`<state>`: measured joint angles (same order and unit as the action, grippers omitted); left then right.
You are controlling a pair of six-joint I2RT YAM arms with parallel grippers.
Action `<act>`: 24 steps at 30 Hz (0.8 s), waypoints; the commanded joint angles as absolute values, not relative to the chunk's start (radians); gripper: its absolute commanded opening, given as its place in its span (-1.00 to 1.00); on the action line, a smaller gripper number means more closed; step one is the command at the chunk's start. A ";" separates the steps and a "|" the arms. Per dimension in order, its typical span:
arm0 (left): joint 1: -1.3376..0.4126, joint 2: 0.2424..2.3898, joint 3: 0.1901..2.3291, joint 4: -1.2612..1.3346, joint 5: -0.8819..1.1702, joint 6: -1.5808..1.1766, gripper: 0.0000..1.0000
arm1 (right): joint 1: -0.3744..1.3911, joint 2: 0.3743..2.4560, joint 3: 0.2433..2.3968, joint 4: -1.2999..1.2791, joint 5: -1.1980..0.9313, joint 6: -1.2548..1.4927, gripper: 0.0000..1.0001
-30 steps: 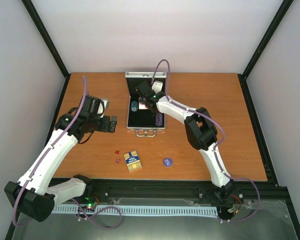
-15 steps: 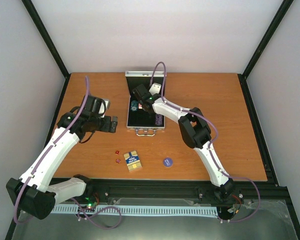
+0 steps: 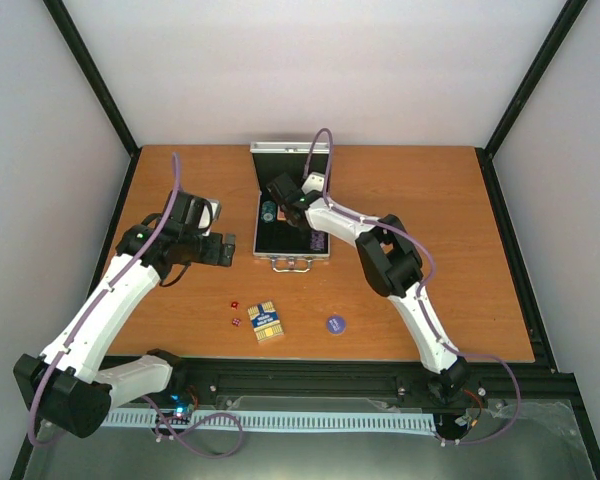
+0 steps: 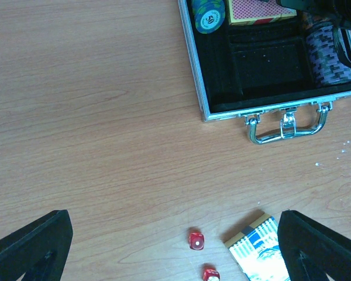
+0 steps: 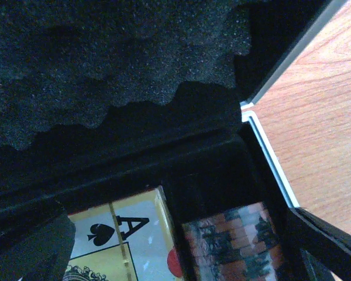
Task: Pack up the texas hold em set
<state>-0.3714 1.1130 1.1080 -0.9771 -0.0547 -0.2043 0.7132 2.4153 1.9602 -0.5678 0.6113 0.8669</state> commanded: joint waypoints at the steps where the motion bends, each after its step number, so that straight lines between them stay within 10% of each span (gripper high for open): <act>1: -0.376 1.111 1.114 -0.961 -0.049 -0.189 0.97 | 0.713 2.373 1.887 -0.575 0.637 0.884 0.95; 24: -0.376 1.098 1.134 -0.966 -0.054 -0.188 0.97 | 0.713 2.269 1.941 -0.705 0.455 0.712 0.99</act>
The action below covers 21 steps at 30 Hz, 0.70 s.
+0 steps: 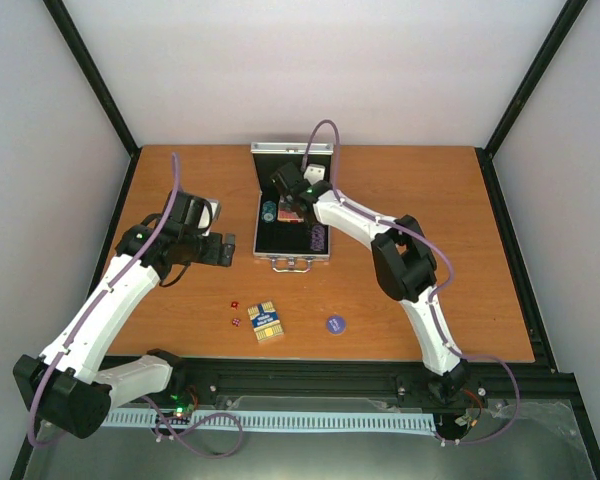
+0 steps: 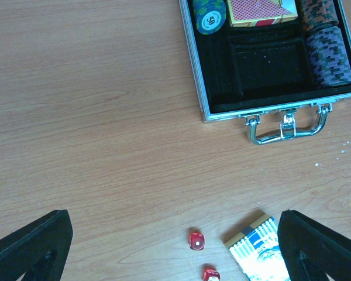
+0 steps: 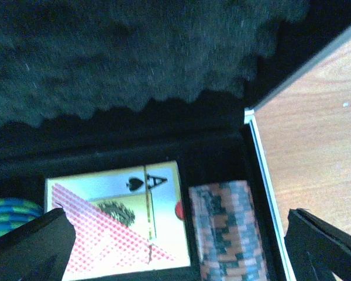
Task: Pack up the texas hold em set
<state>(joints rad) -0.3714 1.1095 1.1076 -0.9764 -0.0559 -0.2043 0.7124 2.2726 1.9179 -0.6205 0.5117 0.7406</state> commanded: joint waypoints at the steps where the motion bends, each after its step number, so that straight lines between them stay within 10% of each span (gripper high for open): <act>1: -0.376 1.096 1.134 -0.968 -0.055 -0.189 0.97 | 0.714 2.277 1.944 -0.723 0.445 0.712 0.99; 21: -0.376 1.135 1.187 -0.990 -0.052 -0.184 0.97 | 0.722 1.985 1.711 -0.767 0.252 0.525 0.99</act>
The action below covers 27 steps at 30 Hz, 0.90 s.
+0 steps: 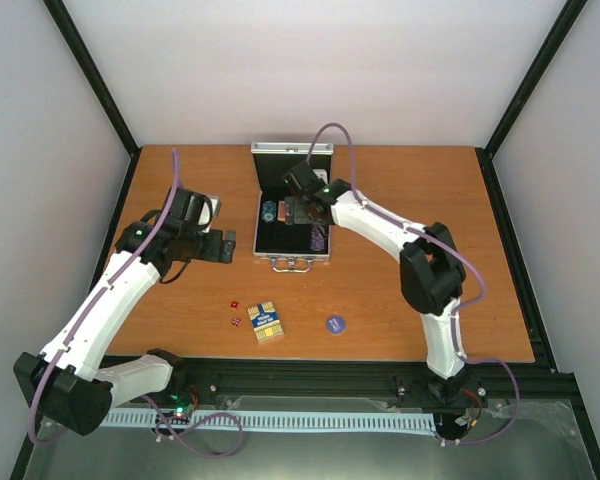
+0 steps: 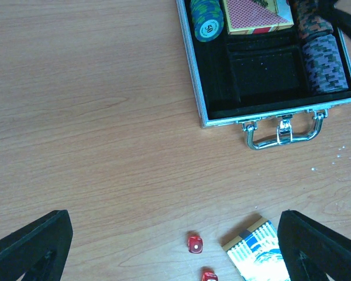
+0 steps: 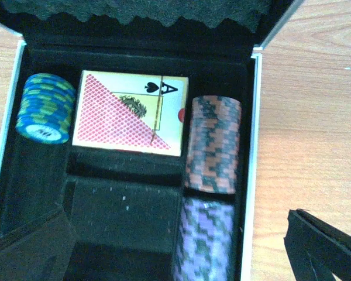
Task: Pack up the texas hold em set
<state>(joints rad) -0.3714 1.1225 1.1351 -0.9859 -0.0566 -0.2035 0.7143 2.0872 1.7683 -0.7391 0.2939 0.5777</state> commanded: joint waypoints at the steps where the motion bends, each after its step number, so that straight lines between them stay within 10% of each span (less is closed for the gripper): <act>1: -0.376 1.140 1.190 -0.992 -0.052 -0.184 0.97 | 0.723 1.958 1.695 -0.770 0.241 0.517 0.99; 27: -0.376 1.179 1.374 -1.001 -0.059 -0.270 0.99 | 1.123 1.794 1.470 -0.877 0.011 0.564 1.00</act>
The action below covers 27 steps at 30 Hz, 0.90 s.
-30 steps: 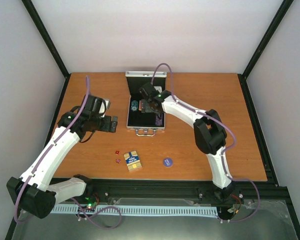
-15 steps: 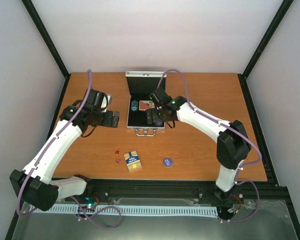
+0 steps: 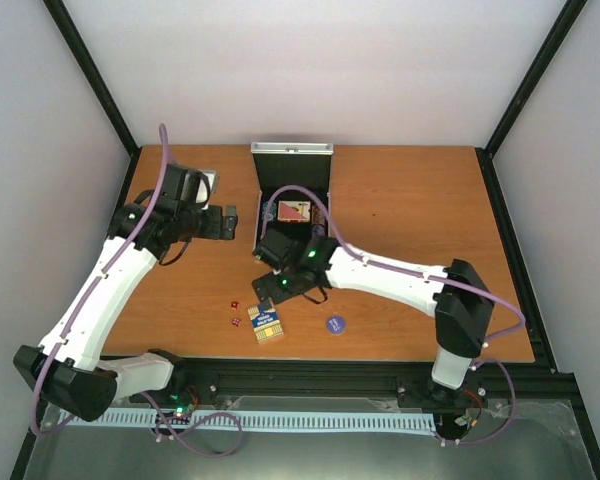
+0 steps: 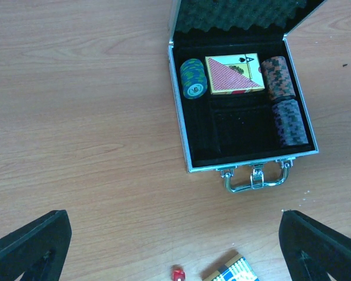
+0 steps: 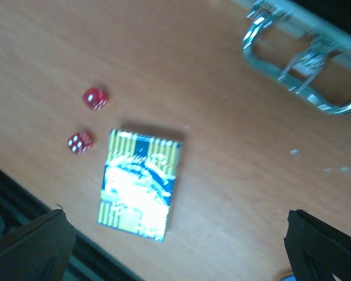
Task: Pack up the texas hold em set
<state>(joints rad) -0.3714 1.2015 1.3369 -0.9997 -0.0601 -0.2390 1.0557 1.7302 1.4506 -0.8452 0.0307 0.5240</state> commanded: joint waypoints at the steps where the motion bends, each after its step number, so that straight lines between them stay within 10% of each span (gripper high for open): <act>1: -0.376 1.174 1.374 -1.004 -0.066 -0.270 0.99 | 1.141 1.816 1.480 -0.879 0.008 0.572 1.00; 27: -0.376 1.076 1.388 -1.050 -0.141 -0.235 1.00 | 1.214 2.126 1.621 -0.919 -0.007 0.635 0.94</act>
<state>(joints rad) -0.3714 1.0885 1.3510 -1.0416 -0.1352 -0.2493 1.2114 2.0995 1.5742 -0.8875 -0.0307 0.6300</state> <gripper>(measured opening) 0.998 0.978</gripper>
